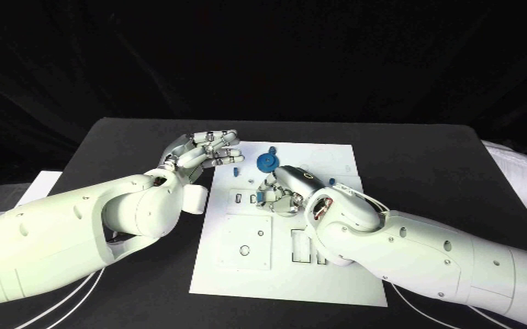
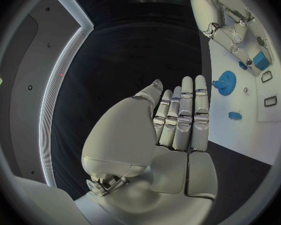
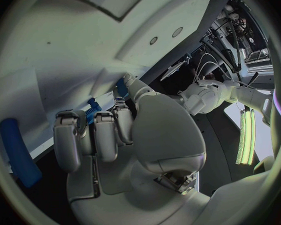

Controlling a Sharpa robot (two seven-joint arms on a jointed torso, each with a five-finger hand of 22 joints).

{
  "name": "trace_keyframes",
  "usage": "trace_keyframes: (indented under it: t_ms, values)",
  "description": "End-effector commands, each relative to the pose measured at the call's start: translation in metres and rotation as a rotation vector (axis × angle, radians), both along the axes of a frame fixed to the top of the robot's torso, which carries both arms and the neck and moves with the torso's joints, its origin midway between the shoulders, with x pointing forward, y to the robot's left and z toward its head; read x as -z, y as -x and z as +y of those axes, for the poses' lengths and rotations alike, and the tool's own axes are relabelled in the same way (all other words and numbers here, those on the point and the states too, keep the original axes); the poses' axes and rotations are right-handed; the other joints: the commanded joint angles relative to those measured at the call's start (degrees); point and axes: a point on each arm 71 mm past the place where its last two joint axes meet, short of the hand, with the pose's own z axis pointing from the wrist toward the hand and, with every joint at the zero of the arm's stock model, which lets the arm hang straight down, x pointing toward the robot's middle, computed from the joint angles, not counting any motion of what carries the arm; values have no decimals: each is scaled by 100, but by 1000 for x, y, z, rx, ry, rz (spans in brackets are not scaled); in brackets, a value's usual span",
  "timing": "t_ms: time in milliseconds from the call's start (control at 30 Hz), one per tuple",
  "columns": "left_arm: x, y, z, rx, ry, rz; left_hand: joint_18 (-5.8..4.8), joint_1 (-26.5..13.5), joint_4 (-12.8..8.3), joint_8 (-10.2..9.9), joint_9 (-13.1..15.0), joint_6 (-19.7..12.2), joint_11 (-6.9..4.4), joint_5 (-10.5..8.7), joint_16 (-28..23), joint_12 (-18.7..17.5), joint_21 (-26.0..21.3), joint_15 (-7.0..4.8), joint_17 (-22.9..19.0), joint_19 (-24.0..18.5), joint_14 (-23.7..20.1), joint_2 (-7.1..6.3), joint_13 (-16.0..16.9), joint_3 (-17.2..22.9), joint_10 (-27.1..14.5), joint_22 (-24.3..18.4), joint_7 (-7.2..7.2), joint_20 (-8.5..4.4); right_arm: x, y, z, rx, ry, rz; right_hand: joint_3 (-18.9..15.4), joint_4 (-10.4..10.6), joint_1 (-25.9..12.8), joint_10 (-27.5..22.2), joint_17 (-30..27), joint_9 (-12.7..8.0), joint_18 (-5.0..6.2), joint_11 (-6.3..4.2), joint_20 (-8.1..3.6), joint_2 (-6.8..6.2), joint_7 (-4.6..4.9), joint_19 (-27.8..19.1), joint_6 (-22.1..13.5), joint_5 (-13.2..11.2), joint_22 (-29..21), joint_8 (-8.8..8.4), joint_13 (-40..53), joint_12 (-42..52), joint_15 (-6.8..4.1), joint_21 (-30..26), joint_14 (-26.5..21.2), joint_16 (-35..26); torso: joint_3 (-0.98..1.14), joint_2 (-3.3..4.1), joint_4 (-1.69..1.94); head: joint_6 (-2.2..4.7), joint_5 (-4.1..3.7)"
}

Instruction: Assemble the parts on the task board

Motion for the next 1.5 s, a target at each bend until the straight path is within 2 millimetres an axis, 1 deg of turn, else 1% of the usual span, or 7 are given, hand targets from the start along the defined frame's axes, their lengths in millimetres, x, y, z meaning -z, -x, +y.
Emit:
trace_keyframes:
  t_ms: [33, 633, 767, 900, 1033, 1367, 1500]
  values:
    - [-2, 0, -2, 16, 14, -9, 92, -24, -1, 3, 1, -6, -11, 26, -28, -3, -38, 25, 10, 28, -14, -48, -2, 26, -7, -8, -28, -8, 9, 1, -4, 21, 55, 33, -34, 4, -59, -62, 517, -15, 23, 1, 17, -22, 0, 17, -69, 25, 723, -37, 289, -48, 50, -38, 392, -18, -1, -1, 1, -3, -2]
    - [-2, 0, -2, 18, 16, -12, 92, -29, -12, 0, 0, -10, -8, 26, -32, -7, -39, 26, 14, 30, -12, -56, -4, 43, -12, -7, -24, -8, 11, 0, -3, 21, 48, 32, -257, 137, -327, -263, 341, -122, 68, 77, 83, -268, 81, -120, -338, 166, 535, -81, 13, -421, 116, -137, 353, -120, -2, 0, 0, -6, -6]
    - [-2, 0, -2, 18, 17, -12, 91, -31, -15, -1, -1, -11, -8, 27, -34, -7, -40, 26, 16, 31, -11, -57, -4, 52, -14, -6, -23, -8, 7, 1, -2, 40, 5, 7, -497, 293, -524, -309, 258, -155, 88, 96, 104, -397, 91, -180, -462, 136, 451, -70, -63, -508, 135, -184, 335, -172, -2, 0, -3, -15, -13]
    - [-2, 0, -2, 18, 17, -13, 91, -37, -14, -2, -1, -11, -7, 26, -35, -8, -40, 27, 17, 31, -11, -57, -4, 55, -14, -6, -22, -8, 2, 3, -2, 55, -57, -32, -656, 407, -563, -323, 233, -158, 94, 98, 108, -419, 92, -194, -503, 129, 426, -61, -91, -532, 136, -201, 332, -192, 1, 0, -3, -12, -20]
    - [-2, 0, -2, 17, 16, -12, 91, -37, -14, -2, -1, -11, -7, 26, -35, -8, -40, 27, 17, 31, -11, -57, -4, 55, -14, -6, -22, -8, -2, 7, -1, 44, -93, -56, -922, 562, -507, -332, 192, -161, 102, 109, 114, -495, 108, -214, -586, 326, 390, -62, -117, -543, 145, -227, 326, -224, 9, 2, -1, -12, -22]
    - [0, -1, 1, 12, 10, -8, 89, -55, -9, -2, -1, -11, -5, 26, -37, -8, -42, 29, 21, 31, -9, -54, -4, 65, -14, -6, -19, -6, -22, 18, 0, -6, -207, -127, -1071, 672, -364, -301, 238, -156, 94, 116, 121, -452, 115, -185, -619, 391, 421, -52, -89, -486, 150, -217, 339, -207, 14, -9, -10, 4, -7]
    - [1, -4, 4, 17, -26, -11, 123, -157, -47, 47, 16, 137, -139, 33, 230, 77, 161, -130, 226, 388, 461, -96, 25, 194, 253, 103, -130, -142, -34, 22, -4, -28, -250, -90, -1406, 887, -365, -285, 273, -156, 92, 130, 129, -515, 127, -175, -664, 555, 428, -55, -74, -446, 161, -217, 349, -192, 29, -38, -17, 27, 7]
